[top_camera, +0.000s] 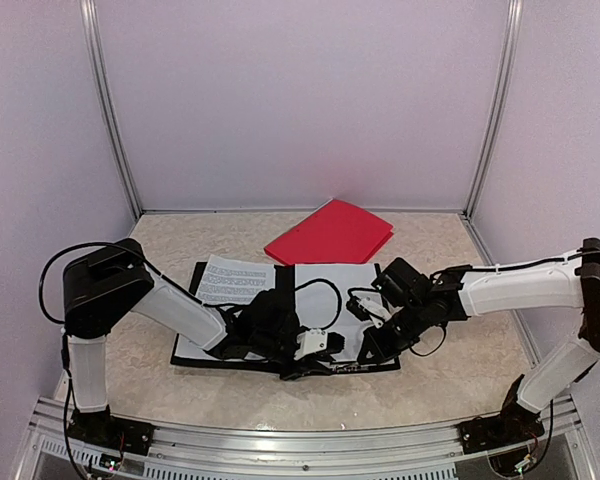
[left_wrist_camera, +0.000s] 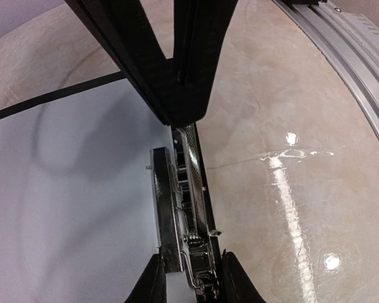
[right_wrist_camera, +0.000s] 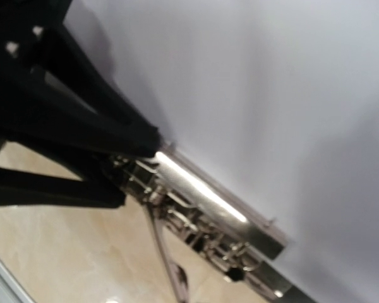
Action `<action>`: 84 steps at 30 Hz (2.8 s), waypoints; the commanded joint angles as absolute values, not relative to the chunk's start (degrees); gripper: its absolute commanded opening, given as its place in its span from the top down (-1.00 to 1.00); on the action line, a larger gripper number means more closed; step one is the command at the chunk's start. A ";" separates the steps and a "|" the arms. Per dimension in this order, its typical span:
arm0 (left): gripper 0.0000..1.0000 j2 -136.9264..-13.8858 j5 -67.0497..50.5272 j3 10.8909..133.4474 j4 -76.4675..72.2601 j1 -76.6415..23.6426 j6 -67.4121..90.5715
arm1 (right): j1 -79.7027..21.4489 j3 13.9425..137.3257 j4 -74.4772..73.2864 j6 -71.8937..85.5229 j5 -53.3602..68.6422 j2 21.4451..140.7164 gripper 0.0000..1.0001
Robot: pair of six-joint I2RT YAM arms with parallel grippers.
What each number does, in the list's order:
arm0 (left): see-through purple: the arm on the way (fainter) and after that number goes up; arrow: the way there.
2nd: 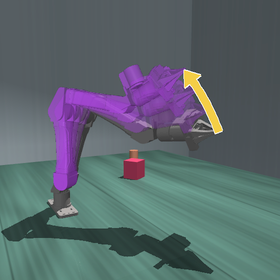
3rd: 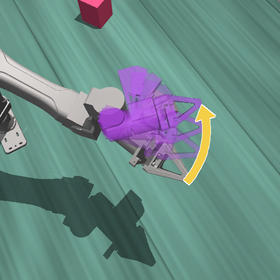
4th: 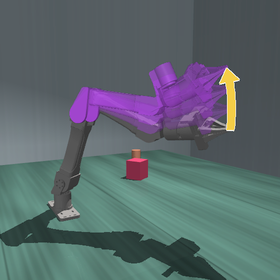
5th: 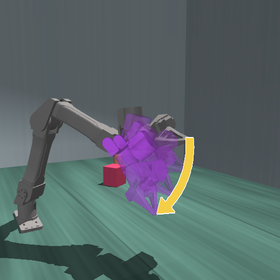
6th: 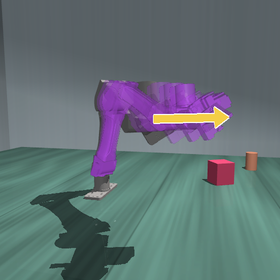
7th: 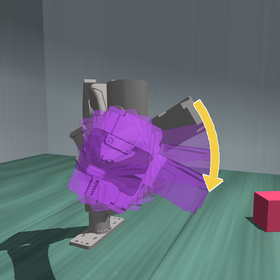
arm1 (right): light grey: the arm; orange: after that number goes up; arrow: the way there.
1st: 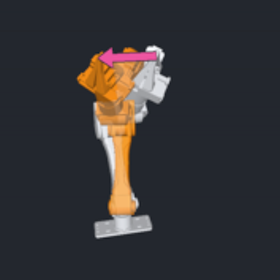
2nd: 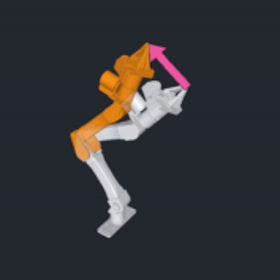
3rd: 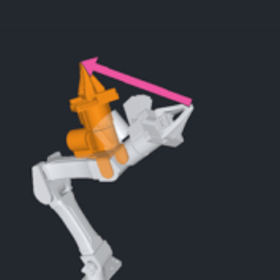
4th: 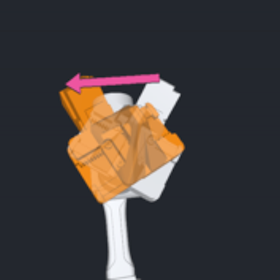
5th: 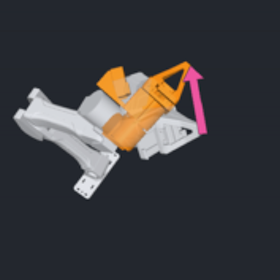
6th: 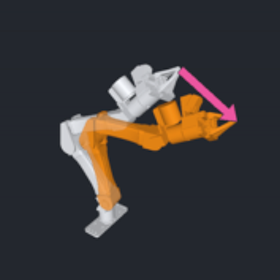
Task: Put the files into the folder
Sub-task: Clamp the file at the center of the board.
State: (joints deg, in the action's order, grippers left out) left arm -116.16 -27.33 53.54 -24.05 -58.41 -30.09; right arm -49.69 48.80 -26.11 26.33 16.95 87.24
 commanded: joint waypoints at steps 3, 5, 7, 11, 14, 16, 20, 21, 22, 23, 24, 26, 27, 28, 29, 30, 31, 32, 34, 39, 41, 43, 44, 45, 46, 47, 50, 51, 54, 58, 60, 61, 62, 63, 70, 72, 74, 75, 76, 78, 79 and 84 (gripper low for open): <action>0.87 -116.57 -32.08 52.83 -17.77 -58.63 -32.15 | -46.96 46.92 -27.33 22.77 11.99 92.81 1.00; 0.90 -116.54 -32.38 52.74 -17.83 -58.61 -32.16 | -46.59 46.93 -27.25 22.25 12.10 93.49 1.00; 0.91 -116.46 -32.77 52.66 -17.84 -58.62 -32.38 | -46.15 46.85 -26.94 21.75 12.24 94.26 1.00; 0.91 -116.46 -33.50 52.65 -17.84 -58.62 -32.58 | -45.20 46.58 -26.43 20.61 12.78 95.93 1.00; 0.91 -116.37 -34.16 52.56 -17.60 -58.62 -32.77 | -44.55 46.90 -26.28 19.77 13.02 97.06 1.00; 0.91 -116.35 -34.47 52.55 -17.54 -58.62 -32.98 | -44.12 47.23 -26.23 19.16 13.18 97.64 1.00; 0.91 -116.28 -35.01 52.65 -17.11 -58.64 -33.37 | -43.19 47.83 -25.86 17.94 13.64 99.60 1.00; 0.91 -116.28 -35.13 52.69 -17.05 -58.75 -33.45 | -43.02 48.09 -25.79 17.58 13.71 100.09 1.00; 0.91 -116.28 -35.16 52.67 -17.05 -58.72 -33.43 | -42.86 48.34 -25.70 17.34 13.76 100.57 1.00; 0.91 -116.35 -35.30 52.67 -16.97 -58.67 -33.52 | -42.69 48.56 -25.66 17.11 13.86 101.02 1.00; 0.91 -116.41 -35.45 52.65 -16.89 -58.75 -33.63 | -42.57 48.71 -25.54 16.83 14.03 101.45 1.00; 0.91 -116.52 -36.00 52.73 -16.71 -58.80 -33.84 | -42.12 48.96 -25.41 16.34 14.30 102.38 1.00; 0.91 -116.58 -36.12 52.73 -16.71 -58.80 -33.84 | -41.96 49.02 -25.40 15.98 14.37 102.73 1.00; 0.91 -116.58 -36.31 52.73 -16.63 -58.80 -33.96 | -41.66 49.10 -25.26 15.71 14.45 103.07 1.00; 0.91 -116.61 -36.50 52.73 -16.61 -58.79 -34.08 | -41.47 49.15 -25.28 15.55 14.57 103.35 1.00; 0.91 -116.63 -36.52 52.80 -16.61 -58.78 -34.14 | -41.29 49.25 -25.32 15.39 14.72 103.63 1.00; 0.91 -116.63 -36.60 52.82 -16.55 -58.83 -34.15 | -41.03 49.37 -25.21 15.18 14.77 103.82 1.00; 0.91 -116.70 -36.77 52.87 -16.45 -58.87 -34.25 | -40.90 49.50 -25.08 15.08 14.92 104.07 1.00; 0.90 -116.72 -37.00 52.91 -16.44 -58.89 -34.28 | -40.58 49.80 -25.05 14.70 15.05 104.57 1.00; 0.90 -116.87 -37.53 53.04 -16.35 -58.96 -34.28 | -40.10 50.42 -25.00 13.69 15.11 106.45 1.00; 0.90 -116.73 -37.45 53.09 -16.22 -58.97 -34.26 | -39.99 50.62 -25.01 13.31 15.29 107.14 1.00; 0.91 -116.65 -37.40 53.09 -16.10 -58.95 -34.34 | -40.02 50.57 -25.07 13.14 15.56 107.56 1.00; 0.91 -116.64 -37.29 53.09 -16.09 -58.91 -34.36 | -39.99 50.54 -25.14 13.06 15.57 107.65 1.00; 0.90 -116.63 -37.27 53.09 -16.08 -58.89 -34.36 | -39.98 50.38 -25.16 13.03 15.67 107.54 1.00; 0.91 -116.63 -37.27 53.09 -16.08 -58.88 -34.32 | -39.99 50.17 -25.19 13.06 15.57 107.51 1.00; 0.91 -116.63 -37.27 53.09 -16.08 -58.81 -34.28 | -39.99 49.85 -25.28 13.05 15.43 107.42 1.00; 0.90 -116.70 -37.28 53.25 -16.08 -58.80 -34.15 | -39.99 49.07 -25.35 13.01 15.27 107.25 1.00; 0.91 -116.76 -37.22 53.34 -15.99 -58.75 -33.99 | -39.95 48.99 -25.46 13.01 15.50 107.11 1.00; 0.91 -116.87 -36.48 53.61 -15.78 -58.71 -33.73 | -39.98 48.84 -25.58 13.08 16.28 106.20 1.00; 0.91 -117.07 -35.55 53.99 -15.57 -58.54 -33.35 | -39.99 48.95 -26.39 13.03 16.85 104.68 1.00; 0.91 -117.15 -35.22 54.11 -15.51 -58.47 -33.10 | -40.06 48.85 -26.64 12.95 17.13 104.21 1.00; 0.91 -117.16 -35.08 54.18 -15.54 -58.45 -33.01 | -40.14 48.72 -26.88 13.05 17.29 104.09 1.00; 0.91 -117.20 -35.03 54.22 -15.55 -58.37 -32.78 | -40.21 48.41 -26.77 13.01 17.27 104.07 1.00; 0.91 -117.17 -35.06 54.28 -15.63 -58.29 -32.57 | -40.25 48.09 -26.60 13.20 17.24 104.11 1.00; 0.91 -116.98 -34.57 54.57 -15.57 -57.75 -31.60 | -41.25 46.67 -25.43 13.79 18.25 104.47 1.00; 0.91 -117.07 -34.48 54.66 -15.47 -57.66 -31.59 | -41.39 46.94 -25.66 13.96 18.16 103.93 1.00; 0.90 -117.15 -34.29 54.87 -15.31 -57.74 -31.50 | -41.40 47.41 -26.19 13.94 18.19 103.18 1.00; 0.91 -117.28 -34.28 54.92 -15.22 -57.74 -31.48 | -41.47 47.58 -26.50 13.91 18.17 103.04 1.00; 0.91 -117.32 -34.18 54.93 -15.12 -57.74 -31.44 | -41.55 47.73 -26.70 13.89 18.21 102.94 1.00; 0.90 -117.33 -34.13 55.02 -15.11 -57.74 -31.46 | -41.73 47.97 -27.00 14.02 18.25 102.68 1.00; 0.91 -117.33 -34.05 55.09 -15.07 -57.72 -31.46 | -41.80 48.03 -27.00 14.12 18.40 102.52 1.00; 0.91 -117.42 -33.93 55.20 -14.77 -57.67 -31.54 | -42.08 49.19 -27.95 14.54 18.34 101.37 1.00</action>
